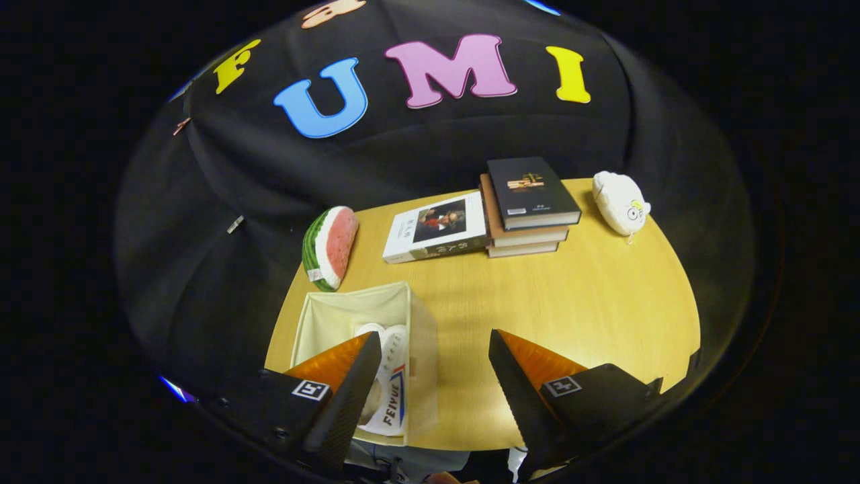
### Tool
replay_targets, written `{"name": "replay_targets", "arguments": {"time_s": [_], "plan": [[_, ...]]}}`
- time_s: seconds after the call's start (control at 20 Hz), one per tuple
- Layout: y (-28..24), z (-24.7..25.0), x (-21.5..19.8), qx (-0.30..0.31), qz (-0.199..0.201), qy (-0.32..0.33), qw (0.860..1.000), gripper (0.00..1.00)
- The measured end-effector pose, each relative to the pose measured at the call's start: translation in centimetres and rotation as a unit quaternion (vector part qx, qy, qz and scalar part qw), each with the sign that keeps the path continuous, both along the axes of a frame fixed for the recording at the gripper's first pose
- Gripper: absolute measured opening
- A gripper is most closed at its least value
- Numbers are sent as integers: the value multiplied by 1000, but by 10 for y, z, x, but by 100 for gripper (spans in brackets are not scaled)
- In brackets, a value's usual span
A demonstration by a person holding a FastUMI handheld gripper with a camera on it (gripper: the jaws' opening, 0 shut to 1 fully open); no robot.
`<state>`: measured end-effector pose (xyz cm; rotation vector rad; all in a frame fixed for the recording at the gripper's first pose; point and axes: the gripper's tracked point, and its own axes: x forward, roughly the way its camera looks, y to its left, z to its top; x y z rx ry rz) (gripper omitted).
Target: Open the storage box then place both shoes into the box .Put the left shoe in first, then the right shoe, with the right side of both shoes facing outward in a uniform manner.
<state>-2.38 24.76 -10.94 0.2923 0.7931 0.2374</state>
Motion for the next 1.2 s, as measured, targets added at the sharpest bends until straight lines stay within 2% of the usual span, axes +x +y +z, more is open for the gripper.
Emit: {"name": "replay_targets", "arguments": {"time_s": [0.15, 0.35, 0.55, 0.7, 1.0, 1.2], "plan": [[-42, 17, 16, -23, -25, -55, 998, 99], [-106, 43, 31, -82, -55, -148, 984, 99], [-147, 77, 34, -72, -86, -228, 967, 99], [-175, 89, 31, -62, -106, -256, 959, 99], [-220, 108, 15, -81, -129, -311, 938, 99], [-233, 108, 8, -87, -141, -311, 936, 99]]}}
